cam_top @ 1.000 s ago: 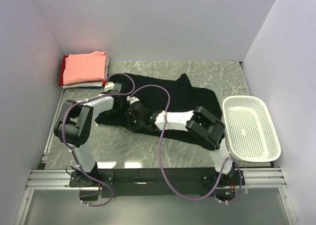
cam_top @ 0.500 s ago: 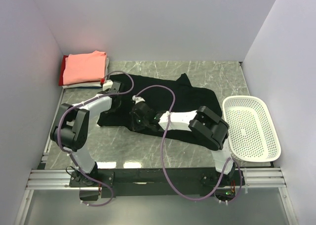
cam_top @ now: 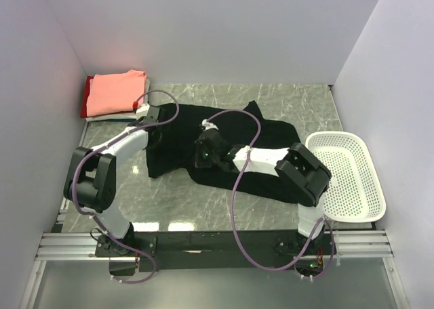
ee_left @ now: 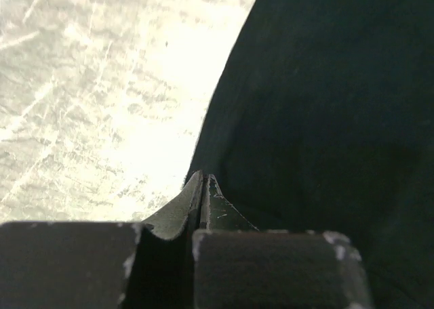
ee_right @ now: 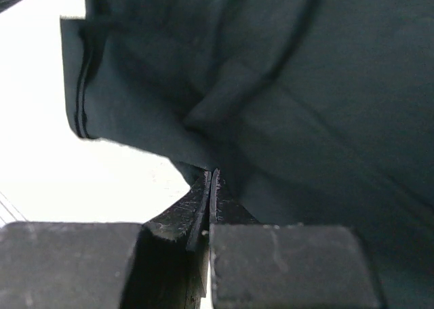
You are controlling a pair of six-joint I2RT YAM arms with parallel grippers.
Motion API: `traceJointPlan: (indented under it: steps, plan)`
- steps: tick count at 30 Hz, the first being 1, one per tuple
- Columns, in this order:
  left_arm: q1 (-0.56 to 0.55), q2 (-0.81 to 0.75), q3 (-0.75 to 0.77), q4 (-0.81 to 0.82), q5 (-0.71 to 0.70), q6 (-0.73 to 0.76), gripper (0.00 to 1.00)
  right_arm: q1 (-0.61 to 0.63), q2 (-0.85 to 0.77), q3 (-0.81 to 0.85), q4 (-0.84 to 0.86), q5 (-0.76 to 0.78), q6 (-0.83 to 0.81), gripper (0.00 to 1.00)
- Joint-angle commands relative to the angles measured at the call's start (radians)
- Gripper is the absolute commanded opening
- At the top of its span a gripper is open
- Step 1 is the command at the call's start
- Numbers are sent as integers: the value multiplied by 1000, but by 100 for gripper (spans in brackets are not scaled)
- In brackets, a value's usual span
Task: Fold and stack the t-shirts
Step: Fold the tshirt
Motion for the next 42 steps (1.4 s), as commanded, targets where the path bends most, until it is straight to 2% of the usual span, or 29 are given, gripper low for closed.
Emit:
traceJointPlan:
  steps: [1,6,12,15,16,17,21,25,30,34,37,42]
  plan:
    - [5,-87,63,19,35,20,1,-48,-70,-21,42,0,23,0]
    - [26,-130,67,33,67,33,1,-91,-87,-24,46,-25,26,0]
    - [34,-171,-17,82,206,4,1,-118,-61,-9,52,-71,32,0]
    - [-4,-231,-95,130,219,-39,18,-127,-44,-6,62,-103,40,0]
    - [-21,-272,-155,145,226,-58,29,-131,-41,-4,63,-108,40,0]
    - [-27,-294,-184,160,240,-66,32,-134,-40,-4,65,-114,40,0]
    - [-63,-388,-305,177,251,-114,37,-143,-29,6,62,-131,34,0]
    - [-158,-425,-364,154,190,-219,41,-149,-20,8,65,-140,37,0]
    - [-242,-429,-439,137,85,-368,40,-157,-24,6,69,-151,37,0]
    - [-273,-403,-453,136,50,-457,33,-158,-23,3,72,-158,35,0]
    - [-287,-377,-442,108,9,-494,31,-158,-21,-3,80,-164,40,0]
    - [-288,-347,-440,97,-33,-513,32,-158,-21,-6,85,-169,38,0]
